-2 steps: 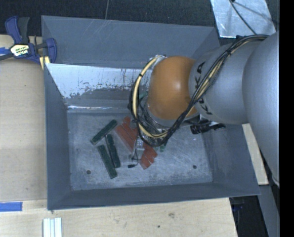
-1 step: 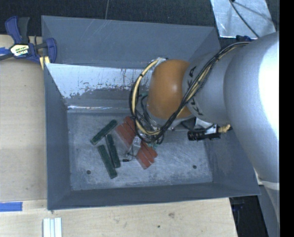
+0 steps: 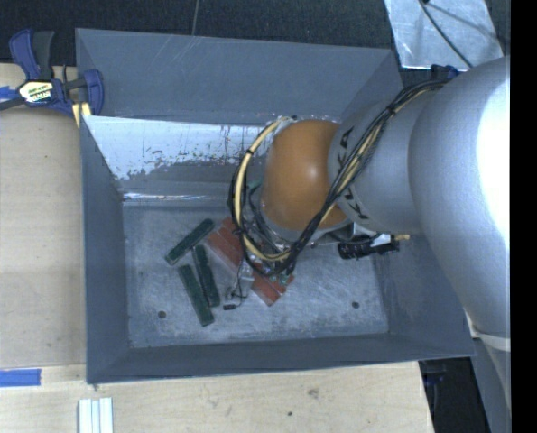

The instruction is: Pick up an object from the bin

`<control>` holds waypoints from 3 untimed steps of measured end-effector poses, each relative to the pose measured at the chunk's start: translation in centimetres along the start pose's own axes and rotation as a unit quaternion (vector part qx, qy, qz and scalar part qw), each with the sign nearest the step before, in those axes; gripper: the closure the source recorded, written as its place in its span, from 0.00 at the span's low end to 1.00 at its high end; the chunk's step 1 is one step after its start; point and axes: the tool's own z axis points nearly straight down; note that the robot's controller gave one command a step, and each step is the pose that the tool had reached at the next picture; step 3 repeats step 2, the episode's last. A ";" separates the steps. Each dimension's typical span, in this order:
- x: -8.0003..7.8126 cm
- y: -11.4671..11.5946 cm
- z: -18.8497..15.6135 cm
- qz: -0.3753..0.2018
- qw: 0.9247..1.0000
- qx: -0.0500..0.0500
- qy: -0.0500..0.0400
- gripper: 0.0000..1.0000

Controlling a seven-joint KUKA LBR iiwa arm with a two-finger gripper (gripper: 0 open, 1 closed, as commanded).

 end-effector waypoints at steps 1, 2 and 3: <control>-1.9 -0.7 0.1 0.056 0.998 0.000 0.001 0.00; -0.3 0.0 -0.3 0.001 1.000 -0.001 -0.001 1.00; -0.3 0.0 -0.3 0.001 1.000 -0.001 -0.001 1.00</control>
Offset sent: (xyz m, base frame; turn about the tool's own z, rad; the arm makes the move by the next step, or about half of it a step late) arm 0.0000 0.0000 0.0000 0.0000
